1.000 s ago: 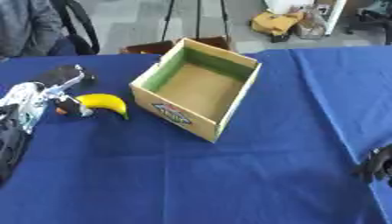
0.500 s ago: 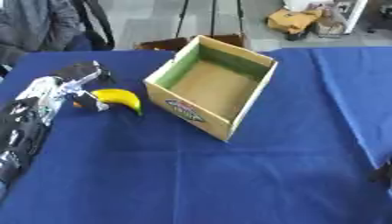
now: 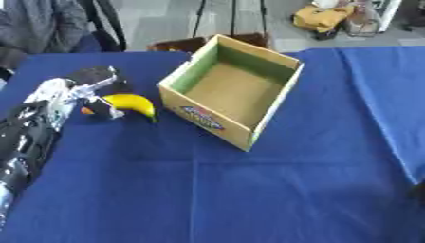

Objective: Pick up objects on the table and place them in the box.

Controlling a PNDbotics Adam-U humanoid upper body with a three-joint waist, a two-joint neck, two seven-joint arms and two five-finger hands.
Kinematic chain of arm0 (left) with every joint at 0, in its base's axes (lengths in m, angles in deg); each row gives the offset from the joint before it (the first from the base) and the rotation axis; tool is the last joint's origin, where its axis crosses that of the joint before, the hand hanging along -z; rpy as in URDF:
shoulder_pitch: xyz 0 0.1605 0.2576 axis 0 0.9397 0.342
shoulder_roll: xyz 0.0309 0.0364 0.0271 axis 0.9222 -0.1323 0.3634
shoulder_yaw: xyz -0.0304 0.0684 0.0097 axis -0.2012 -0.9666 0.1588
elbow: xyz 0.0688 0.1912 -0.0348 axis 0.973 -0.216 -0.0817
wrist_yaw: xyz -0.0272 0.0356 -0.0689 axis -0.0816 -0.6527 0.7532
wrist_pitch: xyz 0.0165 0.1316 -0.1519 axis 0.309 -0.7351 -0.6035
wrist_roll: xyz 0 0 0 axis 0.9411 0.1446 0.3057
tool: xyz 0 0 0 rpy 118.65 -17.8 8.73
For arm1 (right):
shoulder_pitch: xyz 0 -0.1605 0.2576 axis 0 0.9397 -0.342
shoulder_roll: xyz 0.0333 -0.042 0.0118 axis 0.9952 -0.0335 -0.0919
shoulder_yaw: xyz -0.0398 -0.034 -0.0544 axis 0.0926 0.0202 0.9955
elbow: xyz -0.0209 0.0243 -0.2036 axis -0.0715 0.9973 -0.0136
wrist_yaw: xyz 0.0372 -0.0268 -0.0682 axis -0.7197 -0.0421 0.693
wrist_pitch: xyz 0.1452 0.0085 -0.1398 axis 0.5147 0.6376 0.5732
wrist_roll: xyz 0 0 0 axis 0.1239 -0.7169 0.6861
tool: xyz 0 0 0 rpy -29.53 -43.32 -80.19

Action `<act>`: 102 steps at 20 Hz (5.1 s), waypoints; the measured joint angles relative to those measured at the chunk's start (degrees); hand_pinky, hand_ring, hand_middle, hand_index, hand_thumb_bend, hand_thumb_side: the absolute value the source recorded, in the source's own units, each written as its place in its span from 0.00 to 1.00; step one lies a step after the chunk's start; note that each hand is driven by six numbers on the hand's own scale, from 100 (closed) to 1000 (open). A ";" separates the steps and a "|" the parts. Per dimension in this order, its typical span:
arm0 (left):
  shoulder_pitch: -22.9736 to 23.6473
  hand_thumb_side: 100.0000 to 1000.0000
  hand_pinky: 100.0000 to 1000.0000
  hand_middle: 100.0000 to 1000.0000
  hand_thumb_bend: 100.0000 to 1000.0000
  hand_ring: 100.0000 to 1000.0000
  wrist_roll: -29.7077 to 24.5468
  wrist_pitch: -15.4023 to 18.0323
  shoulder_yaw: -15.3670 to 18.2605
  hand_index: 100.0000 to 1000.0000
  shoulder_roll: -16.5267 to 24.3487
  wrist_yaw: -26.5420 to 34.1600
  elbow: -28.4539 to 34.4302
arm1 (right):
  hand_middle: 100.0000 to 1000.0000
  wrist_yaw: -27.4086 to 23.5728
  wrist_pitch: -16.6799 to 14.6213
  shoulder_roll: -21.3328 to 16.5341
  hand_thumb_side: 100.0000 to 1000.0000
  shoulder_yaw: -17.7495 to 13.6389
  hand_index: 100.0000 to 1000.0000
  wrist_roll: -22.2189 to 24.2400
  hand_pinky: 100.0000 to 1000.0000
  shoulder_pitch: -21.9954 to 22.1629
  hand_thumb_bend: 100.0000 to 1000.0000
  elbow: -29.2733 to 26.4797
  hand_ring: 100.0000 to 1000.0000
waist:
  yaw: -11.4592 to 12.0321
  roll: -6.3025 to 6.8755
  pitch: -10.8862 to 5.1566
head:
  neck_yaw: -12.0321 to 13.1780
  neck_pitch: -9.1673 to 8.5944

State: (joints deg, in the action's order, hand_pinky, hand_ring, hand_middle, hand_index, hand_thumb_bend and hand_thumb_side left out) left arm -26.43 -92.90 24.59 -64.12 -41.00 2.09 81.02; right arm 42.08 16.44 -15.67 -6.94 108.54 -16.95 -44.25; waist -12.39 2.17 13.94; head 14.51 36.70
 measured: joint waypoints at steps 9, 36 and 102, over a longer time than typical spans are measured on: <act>-0.01 0.15 0.60 0.48 0.48 0.50 -1.73 0.42 0.00 0.69 0.18 -0.07 -0.08 | 0.19 0.01 0.11 0.00 0.76 0.00 0.41 0.15 0.46 -0.03 0.00 0.02 0.29 | -0.15 0.14 0.00 | -0.06 0.01; 0.20 0.06 0.46 0.29 0.30 0.30 -5.76 0.27 0.32 0.56 0.77 5.35 0.73 | 0.19 0.02 -0.02 0.04 0.76 -0.06 0.41 0.30 0.46 -0.18 0.00 0.35 0.29 | 0.01 0.00 -0.46 | -0.50 0.01; -9.42 0.00 0.44 0.16 0.27 0.21 -15.52 4.37 -4.65 0.38 -2.13 17.63 15.45 | 0.19 -0.99 0.60 -0.55 0.76 -0.35 0.40 1.19 0.47 0.20 0.00 1.29 0.29 | -3.01 1.56 -2.95 | -0.31 -0.35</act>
State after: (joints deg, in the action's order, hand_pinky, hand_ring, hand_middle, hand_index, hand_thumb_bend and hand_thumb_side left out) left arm -35.84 -108.42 28.96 -68.77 -43.13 19.72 96.47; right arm 41.10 17.04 -16.23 -7.29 109.74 -16.75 -42.96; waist -15.40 3.73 10.99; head 14.20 36.35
